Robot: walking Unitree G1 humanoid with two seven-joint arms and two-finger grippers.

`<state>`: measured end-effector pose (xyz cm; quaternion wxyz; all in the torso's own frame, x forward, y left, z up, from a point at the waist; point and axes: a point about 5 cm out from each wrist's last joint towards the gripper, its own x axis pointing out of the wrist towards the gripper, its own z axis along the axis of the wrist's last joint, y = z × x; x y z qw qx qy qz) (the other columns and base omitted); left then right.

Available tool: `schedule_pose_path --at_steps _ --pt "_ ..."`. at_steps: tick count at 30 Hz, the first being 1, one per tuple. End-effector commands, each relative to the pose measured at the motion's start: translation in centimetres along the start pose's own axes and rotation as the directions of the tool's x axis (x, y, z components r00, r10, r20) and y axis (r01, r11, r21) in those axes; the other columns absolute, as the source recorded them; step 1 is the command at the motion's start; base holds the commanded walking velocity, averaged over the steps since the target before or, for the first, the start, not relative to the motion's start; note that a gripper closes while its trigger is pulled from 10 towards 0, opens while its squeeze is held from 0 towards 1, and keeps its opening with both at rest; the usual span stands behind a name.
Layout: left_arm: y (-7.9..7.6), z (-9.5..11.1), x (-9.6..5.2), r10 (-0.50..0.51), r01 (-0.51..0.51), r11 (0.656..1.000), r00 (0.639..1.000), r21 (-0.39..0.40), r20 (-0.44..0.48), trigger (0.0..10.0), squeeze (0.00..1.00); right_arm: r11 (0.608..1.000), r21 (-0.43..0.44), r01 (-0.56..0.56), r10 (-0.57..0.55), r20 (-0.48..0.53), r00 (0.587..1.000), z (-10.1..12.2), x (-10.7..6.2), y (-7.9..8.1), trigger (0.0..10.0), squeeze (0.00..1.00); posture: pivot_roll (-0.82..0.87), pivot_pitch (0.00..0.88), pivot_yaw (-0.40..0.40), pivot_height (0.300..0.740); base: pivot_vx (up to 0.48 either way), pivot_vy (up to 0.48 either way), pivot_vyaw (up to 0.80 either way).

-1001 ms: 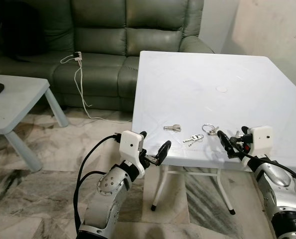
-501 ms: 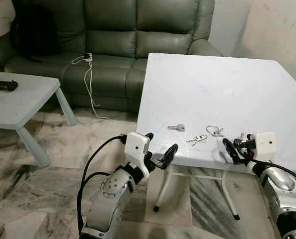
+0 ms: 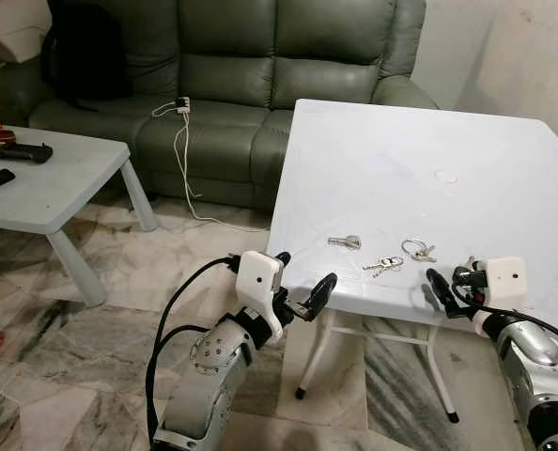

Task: Hang keys on a hook

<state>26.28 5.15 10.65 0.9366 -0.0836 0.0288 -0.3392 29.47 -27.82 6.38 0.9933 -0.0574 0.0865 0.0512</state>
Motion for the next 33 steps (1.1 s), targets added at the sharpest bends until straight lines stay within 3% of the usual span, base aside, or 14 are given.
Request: schedule_pose_path --at_steps 1,17,33 --pt "-0.4 0.2 0.1 -0.014 0.014 1.000 1.000 0.008 0.005 10.0 0.00 1.000 0.005 -0.011 0.011 0.042 0.999 0.5 -0.2 -0.4 10.0 0.00 -0.04 0.000 -0.068 0.740 0.000 0.000 0.00" --pt "-0.7 0.1 0.1 -0.014 0.014 1.000 1.000 0.000 0.007 10.0 0.00 0.997 -0.058 -0.057 0.063 0.115 0.991 0.4 -0.7 0.6 9.9 0.00 -0.05 0.000 -0.076 0.740 0.000 0.000 0.00" --pt "-0.6 0.1 0.1 -0.006 0.006 1.000 1.000 0.001 0.010 10.0 0.00 1.000 0.008 -0.028 0.027 0.088 0.996 0.3 -0.6 0.0 10.0 0.00 -0.04 0.000 -0.076 0.740 0.000 0.000 0.00"
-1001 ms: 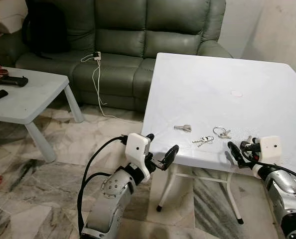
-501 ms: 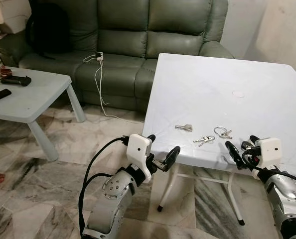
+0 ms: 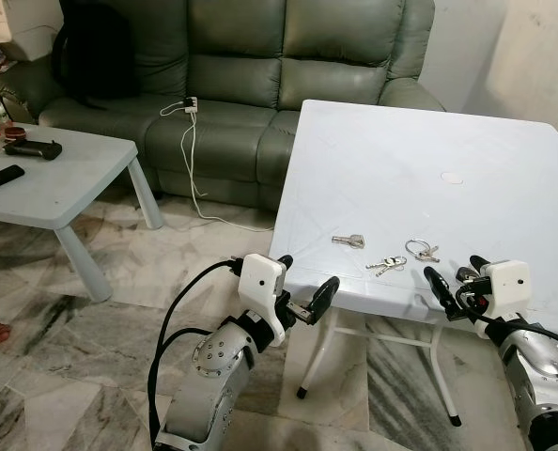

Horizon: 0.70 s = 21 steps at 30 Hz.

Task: Hang keys on a hook

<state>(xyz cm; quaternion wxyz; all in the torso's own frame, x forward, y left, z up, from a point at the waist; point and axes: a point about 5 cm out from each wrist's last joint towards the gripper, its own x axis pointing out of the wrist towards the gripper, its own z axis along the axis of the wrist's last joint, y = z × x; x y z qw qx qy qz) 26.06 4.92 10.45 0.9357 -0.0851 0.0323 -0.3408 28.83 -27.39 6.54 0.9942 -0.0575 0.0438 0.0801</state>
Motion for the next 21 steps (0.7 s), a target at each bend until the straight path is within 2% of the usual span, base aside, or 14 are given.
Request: schedule_pose_path --at_steps 1,10,14,21 --pt "-0.3 0.4 0.1 -0.003 0.003 1.000 1.000 0.005 0.015 10.0 0.00 0.999 0.025 0.025 -0.025 -0.009 1.000 0.0 -0.1 -0.7 10.0 0.00 -0.04 0.000 -0.076 0.740 0.000 0.000 0.00" --pt "-0.2 0.5 0.0 -0.003 0.003 1.000 1.000 0.005 0.014 10.0 0.00 0.995 0.033 0.098 -0.097 -0.039 0.995 -0.5 -0.7 -1.7 10.0 0.00 -0.05 0.003 -0.072 0.740 0.000 0.000 0.00" --pt "-0.2 0.5 -0.1 -0.002 0.002 1.000 1.000 0.005 0.014 10.0 0.00 0.989 0.072 0.132 -0.129 -0.047 0.991 -0.6 -0.8 -2.1 10.0 0.00 -0.05 0.005 -0.071 0.740 0.000 0.000 0.00" --pt "-0.2 0.5 -0.1 -0.005 0.005 1.000 1.000 0.004 0.012 10.0 0.00 0.987 0.077 0.143 -0.137 -0.072 0.988 -1.0 -0.9 -2.3 10.0 0.00 -0.05 0.007 -0.069 0.740 0.000 0.000 0.00"
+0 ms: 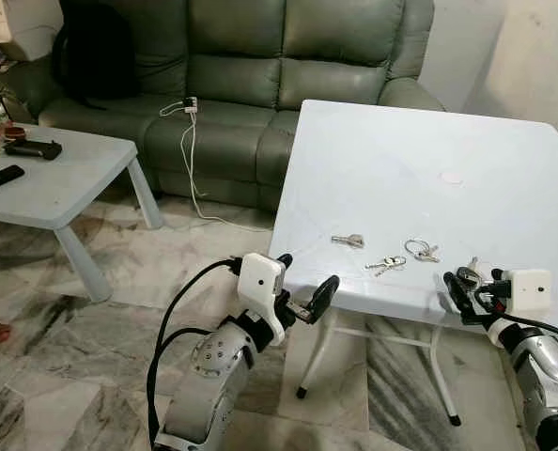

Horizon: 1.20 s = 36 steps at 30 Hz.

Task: Hang keys on a hook

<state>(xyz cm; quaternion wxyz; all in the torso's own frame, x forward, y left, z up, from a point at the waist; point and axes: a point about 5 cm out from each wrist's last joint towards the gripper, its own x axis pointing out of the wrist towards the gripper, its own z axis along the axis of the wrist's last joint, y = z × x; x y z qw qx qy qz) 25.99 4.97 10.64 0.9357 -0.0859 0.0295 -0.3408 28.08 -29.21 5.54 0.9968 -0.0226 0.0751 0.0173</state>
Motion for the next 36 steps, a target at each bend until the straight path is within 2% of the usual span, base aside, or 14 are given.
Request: schedule_pose_path --at_steps 1,3,5,6,7,8,9,36 --pt "-0.2 0.3 0.0 -0.005 0.005 1.000 1.000 0.003 0.006 10.0 0.00 1.000 0.004 0.020 -0.020 -0.007 1.000 0.3 0.0 -0.7 10.0 0.00 -0.05 0.009 -0.069 0.740 0.000 0.000 0.00" --pt "-0.2 0.3 0.0 -0.006 0.006 1.000 1.000 0.003 0.006 10.0 0.00 1.000 0.007 0.018 -0.018 -0.015 1.000 0.1 0.0 -0.7 10.0 0.00 -0.05 0.009 -0.069 0.740 0.000 0.000 0.00" --pt "-0.2 0.3 0.0 -0.005 0.005 1.000 1.000 0.003 0.006 10.0 0.00 1.000 0.012 0.010 -0.009 -0.023 1.000 0.0 -0.1 -0.6 8.9 0.00 -0.05 0.010 -0.069 0.740 0.000 0.000 0.00" --pt "-0.2 0.4 0.0 -0.005 0.005 1.000 1.000 0.003 0.007 10.0 0.00 1.000 0.011 0.008 -0.008 -0.025 1.000 -0.1 -0.1 -0.6 5.8 0.00 -0.05 0.010 -0.070 0.740 0.000 0.000 0.00" --pt "-0.2 0.4 0.0 -0.005 0.005 1.000 1.000 0.002 0.007 10.0 0.00 1.000 0.010 0.008 -0.008 -0.026 1.000 -0.1 -0.2 -0.6 5.8 0.00 -0.05 0.011 -0.070 0.740 0.000 0.000 0.00" --pt "-0.2 0.4 0.0 -0.004 0.004 1.000 1.000 0.001 0.007 10.0 0.00 1.000 0.012 0.006 -0.006 -0.028 1.000 -0.2 -0.2 -0.6 3.2 0.00 -0.05 0.011 -0.070 0.740 0.000 0.000 0.00" --pt "-0.2 0.3 0.0 -0.004 0.004 1.000 1.000 0.002 0.006 10.0 0.00 1.000 0.013 0.004 -0.003 -0.030 1.000 -0.2 -0.2 -0.6 0.1 0.00 -0.05 0.011 -0.070 0.740 0.000 0.000 0.00" --pt "-0.7 0.1 -0.3 -0.001 0.001 1.000 1.000 -0.011 -0.001 10.0 0.00 1.000 -0.021 -0.021 0.019 -0.071 0.997 -0.8 -0.7 -0.8 0.0 0.00 -0.04 0.016 -0.083 0.740 0.000 0.000 0.00"
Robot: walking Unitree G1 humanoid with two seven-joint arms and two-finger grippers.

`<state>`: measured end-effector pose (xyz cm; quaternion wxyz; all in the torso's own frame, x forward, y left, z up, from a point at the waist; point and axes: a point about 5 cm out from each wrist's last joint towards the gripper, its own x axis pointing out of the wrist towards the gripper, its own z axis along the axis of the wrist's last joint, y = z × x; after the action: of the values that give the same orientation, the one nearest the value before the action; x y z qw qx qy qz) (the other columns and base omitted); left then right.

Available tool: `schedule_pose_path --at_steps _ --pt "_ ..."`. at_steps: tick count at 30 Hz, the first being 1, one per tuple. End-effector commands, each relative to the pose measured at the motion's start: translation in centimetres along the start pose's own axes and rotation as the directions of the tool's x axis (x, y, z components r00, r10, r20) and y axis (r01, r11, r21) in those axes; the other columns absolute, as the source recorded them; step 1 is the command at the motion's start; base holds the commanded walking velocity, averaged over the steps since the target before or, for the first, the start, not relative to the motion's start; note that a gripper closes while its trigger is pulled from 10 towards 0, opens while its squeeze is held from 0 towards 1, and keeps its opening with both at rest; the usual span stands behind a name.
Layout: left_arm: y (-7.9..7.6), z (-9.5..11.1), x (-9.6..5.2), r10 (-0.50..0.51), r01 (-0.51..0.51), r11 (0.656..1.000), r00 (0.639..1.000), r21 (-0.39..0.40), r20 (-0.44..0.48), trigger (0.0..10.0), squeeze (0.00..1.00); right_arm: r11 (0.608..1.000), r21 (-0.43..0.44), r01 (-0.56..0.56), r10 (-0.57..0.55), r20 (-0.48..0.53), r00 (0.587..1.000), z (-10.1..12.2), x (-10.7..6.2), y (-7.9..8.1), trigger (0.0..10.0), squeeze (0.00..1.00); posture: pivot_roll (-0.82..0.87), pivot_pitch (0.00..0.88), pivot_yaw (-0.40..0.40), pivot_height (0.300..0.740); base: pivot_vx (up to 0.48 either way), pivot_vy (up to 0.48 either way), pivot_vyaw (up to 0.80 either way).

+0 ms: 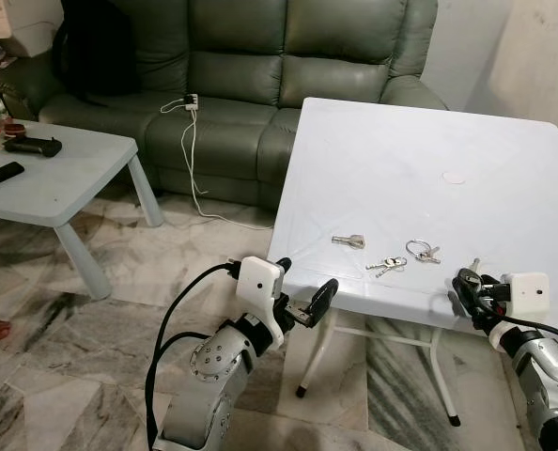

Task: Hang keys on a hook

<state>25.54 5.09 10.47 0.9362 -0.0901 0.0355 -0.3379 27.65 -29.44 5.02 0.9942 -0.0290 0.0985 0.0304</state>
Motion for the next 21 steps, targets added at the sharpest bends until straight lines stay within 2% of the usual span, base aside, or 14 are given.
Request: schedule_pose_path --at_steps 1,13,14,15,18,19,20,21 --pt "-0.53 0.24 0.12 -0.008 0.008 1.000 1.000 0.001 0.007 10.0 0.00 1.000 -0.009 0.007 -0.007 -0.025 1.000 -0.19 -0.30 -0.59 0.0 0.00 -0.04 0.016 -0.083 0.740 0.000 0.000 0.00" --pt "-0.58 0.20 0.22 -0.012 0.012 1.000 1.000 0.000 0.005 10.0 0.00 1.000 -0.027 0.008 -0.009 -0.021 1.000 0.07 -0.23 -0.80 0.0 0.00 -0.05 0.009 -0.082 0.740 0.000 0.000 0.00" --pt "-0.59 0.21 0.24 -0.013 0.013 1.000 1.000 0.000 0.005 10.0 0.00 1.000 -0.025 0.009 -0.009 -0.018 1.000 0.15 -0.21 -0.84 0.4 0.00 -0.05 0.008 -0.081 0.740 0.000 0.000 0.00" --pt "-0.58 0.23 0.25 -0.013 0.013 1.000 1.000 0.000 0.005 10.0 0.00 1.000 -0.025 0.008 -0.008 -0.018 1.000 0.17 -0.20 -0.84 0.0 0.00 -0.05 0.008 -0.081 0.740 0.000 0.000 0.00" --pt "-0.53 0.26 0.26 -0.013 0.013 1.000 1.000 0.001 0.005 10.0 0.00 1.000 -0.027 0.013 -0.014 -0.019 1.000 0.20 -0.19 -0.92 0.0 0.00 -0.05 0.010 -0.081 0.740 0.000 0.000 0.00" --pt "-0.53 0.26 0.26 -0.013 0.013 1.000 1.000 0.002 0.005 10.0 0.00 1.000 -0.027 0.013 -0.014 -0.019 1.000 0.20 -0.20 -0.94 1.5 0.00 -0.05 0.012 -0.080 0.740 0.000 0.000 0.00" --pt "-0.52 0.27 0.26 -0.013 0.013 1.000 1.000 0.002 0.004 10.0 0.00 0.999 -0.032 0.014 -0.015 -0.022 1.000 0.19 -0.23 -0.99 3.8 0.00 -0.05 0.013 -0.080 0.740 0.000 0.000 0.00" --pt "-0.52 0.27 0.26 -0.013 0.013 1.000 1.000 0.002 0.004 10.0 0.00 0.999 -0.032 0.014 -0.015 -0.022 1.000 0.19 -0.23 -0.99 3.8 0.00 -0.05 0.013 -0.080 0.740 0.000 0.000 0.00"
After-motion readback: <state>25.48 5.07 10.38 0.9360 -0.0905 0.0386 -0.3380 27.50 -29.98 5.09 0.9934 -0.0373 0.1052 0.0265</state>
